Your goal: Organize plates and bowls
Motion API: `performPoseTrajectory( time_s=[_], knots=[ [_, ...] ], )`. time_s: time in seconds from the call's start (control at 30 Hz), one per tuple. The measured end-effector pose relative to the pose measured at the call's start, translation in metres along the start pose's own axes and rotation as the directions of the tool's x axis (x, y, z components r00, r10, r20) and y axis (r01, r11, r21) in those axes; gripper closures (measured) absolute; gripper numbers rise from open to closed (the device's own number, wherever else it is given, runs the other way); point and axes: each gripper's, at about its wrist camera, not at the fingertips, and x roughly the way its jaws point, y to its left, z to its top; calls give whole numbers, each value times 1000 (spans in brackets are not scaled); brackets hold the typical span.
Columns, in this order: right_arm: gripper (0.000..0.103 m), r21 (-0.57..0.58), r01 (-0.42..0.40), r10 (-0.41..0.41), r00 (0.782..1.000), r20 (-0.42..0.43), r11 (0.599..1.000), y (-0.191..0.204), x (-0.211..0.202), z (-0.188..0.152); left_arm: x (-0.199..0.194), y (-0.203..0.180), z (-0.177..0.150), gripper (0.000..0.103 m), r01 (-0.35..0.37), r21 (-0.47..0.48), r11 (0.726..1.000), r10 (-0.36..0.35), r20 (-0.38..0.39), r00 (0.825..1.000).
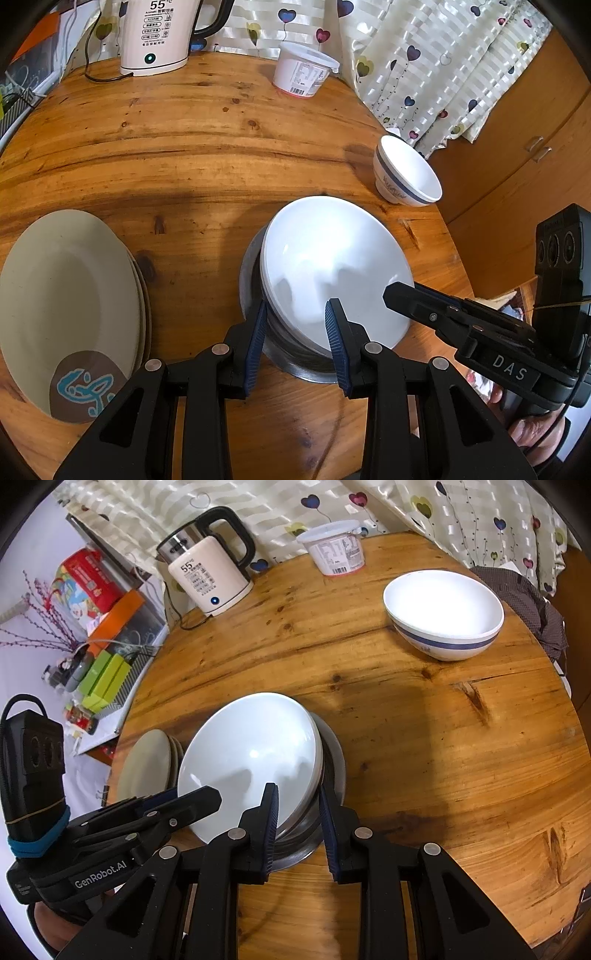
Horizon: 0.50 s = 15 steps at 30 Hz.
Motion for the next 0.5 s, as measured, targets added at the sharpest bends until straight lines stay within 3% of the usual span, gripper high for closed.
performPoseTrajectory(
  time_s=[0.5],
  knots=[
    [80,-16,6,-6,1000,-13,1000,-1,3,0,-2,-5,-3,68,-38,27,999,38,18,999]
  ],
)
